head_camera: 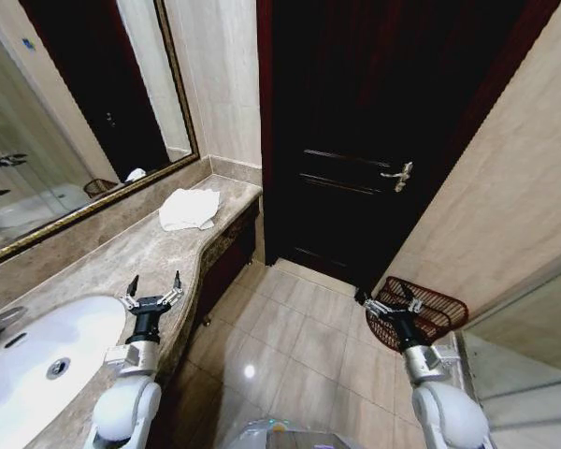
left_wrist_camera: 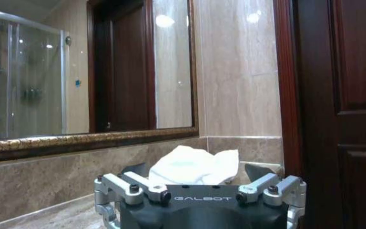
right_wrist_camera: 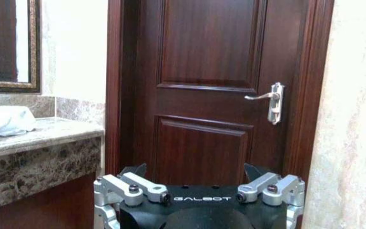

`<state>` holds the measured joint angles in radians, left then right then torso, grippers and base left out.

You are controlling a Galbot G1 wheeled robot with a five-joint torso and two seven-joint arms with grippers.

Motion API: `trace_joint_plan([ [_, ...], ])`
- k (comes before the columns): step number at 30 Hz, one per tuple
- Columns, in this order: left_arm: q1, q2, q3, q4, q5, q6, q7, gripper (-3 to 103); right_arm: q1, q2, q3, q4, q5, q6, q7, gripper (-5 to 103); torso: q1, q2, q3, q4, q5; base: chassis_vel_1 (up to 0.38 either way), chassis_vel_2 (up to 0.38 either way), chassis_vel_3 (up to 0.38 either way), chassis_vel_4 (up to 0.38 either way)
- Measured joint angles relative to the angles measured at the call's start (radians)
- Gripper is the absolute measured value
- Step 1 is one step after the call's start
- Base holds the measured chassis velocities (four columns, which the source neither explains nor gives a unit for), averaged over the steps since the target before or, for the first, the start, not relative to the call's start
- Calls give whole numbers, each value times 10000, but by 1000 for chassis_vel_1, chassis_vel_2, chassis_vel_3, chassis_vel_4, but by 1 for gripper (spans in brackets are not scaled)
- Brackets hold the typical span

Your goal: Discard the used towel into the hamper.

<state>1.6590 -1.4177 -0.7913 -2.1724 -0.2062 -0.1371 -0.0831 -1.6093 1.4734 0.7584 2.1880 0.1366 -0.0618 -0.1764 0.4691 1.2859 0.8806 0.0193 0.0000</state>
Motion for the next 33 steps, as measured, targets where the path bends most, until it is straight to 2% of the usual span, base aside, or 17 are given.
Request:
trace_joint_plan([
  [33, 73, -66, 13, -47, 131, 12, 60, 100, -35, 34, -57, -59, 17, 87, -41, 100, 0, 0, 0, -1, 0, -73, 78, 67, -70],
])
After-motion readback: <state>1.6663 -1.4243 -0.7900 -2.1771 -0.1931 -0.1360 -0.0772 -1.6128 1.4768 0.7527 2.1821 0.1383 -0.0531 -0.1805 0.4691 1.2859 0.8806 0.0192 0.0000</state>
